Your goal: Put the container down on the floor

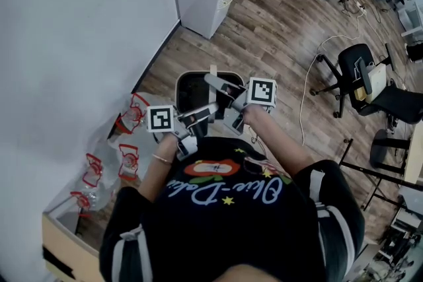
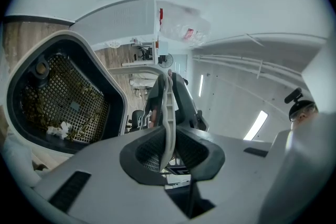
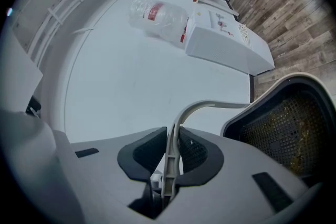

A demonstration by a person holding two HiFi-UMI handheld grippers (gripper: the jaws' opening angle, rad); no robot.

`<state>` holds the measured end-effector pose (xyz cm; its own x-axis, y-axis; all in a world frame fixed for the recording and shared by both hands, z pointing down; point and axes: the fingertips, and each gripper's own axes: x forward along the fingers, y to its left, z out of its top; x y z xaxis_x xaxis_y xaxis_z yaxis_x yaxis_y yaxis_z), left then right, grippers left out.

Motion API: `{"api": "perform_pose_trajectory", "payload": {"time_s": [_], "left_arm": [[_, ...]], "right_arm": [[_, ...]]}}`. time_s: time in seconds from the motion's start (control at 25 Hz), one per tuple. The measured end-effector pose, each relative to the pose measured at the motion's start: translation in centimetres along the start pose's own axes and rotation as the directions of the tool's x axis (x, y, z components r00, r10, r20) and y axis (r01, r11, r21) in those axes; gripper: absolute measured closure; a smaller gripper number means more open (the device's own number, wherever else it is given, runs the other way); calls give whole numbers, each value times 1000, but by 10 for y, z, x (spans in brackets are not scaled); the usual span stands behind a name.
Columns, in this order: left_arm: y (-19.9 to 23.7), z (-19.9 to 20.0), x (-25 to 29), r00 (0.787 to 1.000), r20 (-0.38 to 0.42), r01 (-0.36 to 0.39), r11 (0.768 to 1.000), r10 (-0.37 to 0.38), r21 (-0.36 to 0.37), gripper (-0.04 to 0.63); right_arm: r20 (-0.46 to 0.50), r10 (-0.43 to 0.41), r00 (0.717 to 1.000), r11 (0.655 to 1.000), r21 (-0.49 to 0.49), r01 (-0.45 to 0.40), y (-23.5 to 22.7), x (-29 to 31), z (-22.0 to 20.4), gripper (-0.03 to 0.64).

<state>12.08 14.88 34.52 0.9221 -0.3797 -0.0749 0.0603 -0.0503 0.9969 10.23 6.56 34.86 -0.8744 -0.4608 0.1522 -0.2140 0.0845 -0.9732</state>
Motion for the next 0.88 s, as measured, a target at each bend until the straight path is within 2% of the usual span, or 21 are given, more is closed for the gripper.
{"api": "perform_pose_trajectory", "payload": {"time_s": [0.16, 0.24, 0.36, 0.48, 0.68, 0.88], "left_arm": [[-1, 11, 0, 1000, 2, -9, 1000, 9, 0, 555], [4, 16, -2, 1000, 2, -31, 999, 31, 24, 555], [3, 28, 1, 999, 35, -29, 1000, 30, -3, 555], [1, 42, 6, 997, 72, -19, 1000, 19, 0, 555], [9, 71, 9, 985, 170, -27, 999, 32, -34, 555], [18, 117, 9, 956, 287, -44, 998, 57, -52, 555]], "right_arm": [[-1, 14, 1000, 1000, -1, -14, 2, 9, 8, 566], [-8, 5, 1000, 1000, 10, -5, 0, 13, 10, 566], [-37, -6, 999, 1000, 17, 7, -3, 21, 17, 566], [-73, 9, 997, 1000, 27, -7, -5, 34, 26, 566], [-173, 26, 985, 999, 35, -20, -11, 60, 41, 566], [-282, 21, 959, 1000, 10, -19, -17, 101, 64, 566]]}}
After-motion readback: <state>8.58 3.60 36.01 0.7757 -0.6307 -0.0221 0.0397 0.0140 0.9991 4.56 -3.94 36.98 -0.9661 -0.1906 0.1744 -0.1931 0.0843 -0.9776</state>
